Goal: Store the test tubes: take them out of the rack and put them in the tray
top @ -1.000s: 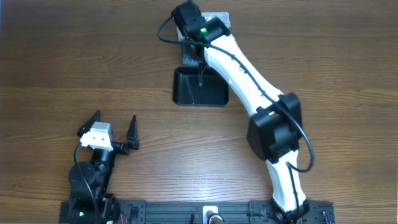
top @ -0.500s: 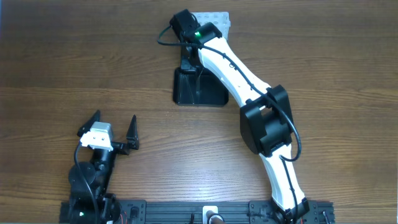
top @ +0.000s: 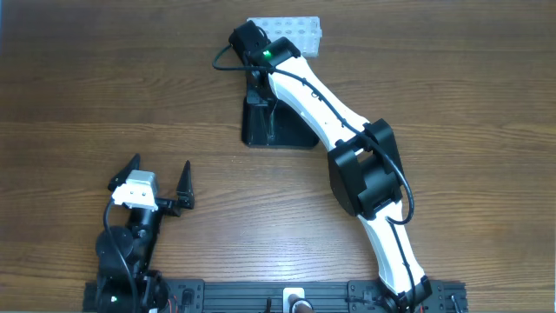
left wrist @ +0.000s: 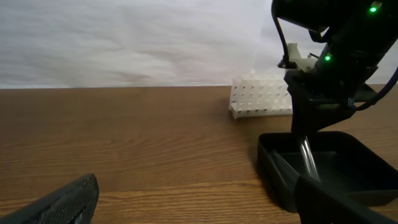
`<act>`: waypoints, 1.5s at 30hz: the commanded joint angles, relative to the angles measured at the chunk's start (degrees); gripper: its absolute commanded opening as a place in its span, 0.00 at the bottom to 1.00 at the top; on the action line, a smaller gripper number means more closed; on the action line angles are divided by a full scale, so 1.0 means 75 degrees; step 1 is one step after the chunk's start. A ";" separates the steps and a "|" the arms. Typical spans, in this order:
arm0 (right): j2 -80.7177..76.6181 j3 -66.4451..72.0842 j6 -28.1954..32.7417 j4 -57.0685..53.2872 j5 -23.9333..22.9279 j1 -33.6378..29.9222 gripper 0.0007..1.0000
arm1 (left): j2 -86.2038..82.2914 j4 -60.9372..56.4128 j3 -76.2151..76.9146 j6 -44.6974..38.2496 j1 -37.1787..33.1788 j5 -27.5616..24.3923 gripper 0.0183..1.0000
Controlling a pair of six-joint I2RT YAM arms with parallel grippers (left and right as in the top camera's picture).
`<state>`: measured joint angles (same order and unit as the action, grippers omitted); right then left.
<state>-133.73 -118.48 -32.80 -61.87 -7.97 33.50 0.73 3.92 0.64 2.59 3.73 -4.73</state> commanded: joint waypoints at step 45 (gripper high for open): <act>-0.0096 0.0012 0.3354 0.4695 -0.1740 -0.1617 0.79 | -0.0052 0.0020 -0.0041 -0.0093 -0.0041 -0.0079 1.00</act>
<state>-131.90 -118.21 -8.29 -26.81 -20.99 21.19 0.73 3.92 0.64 2.57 3.73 -4.73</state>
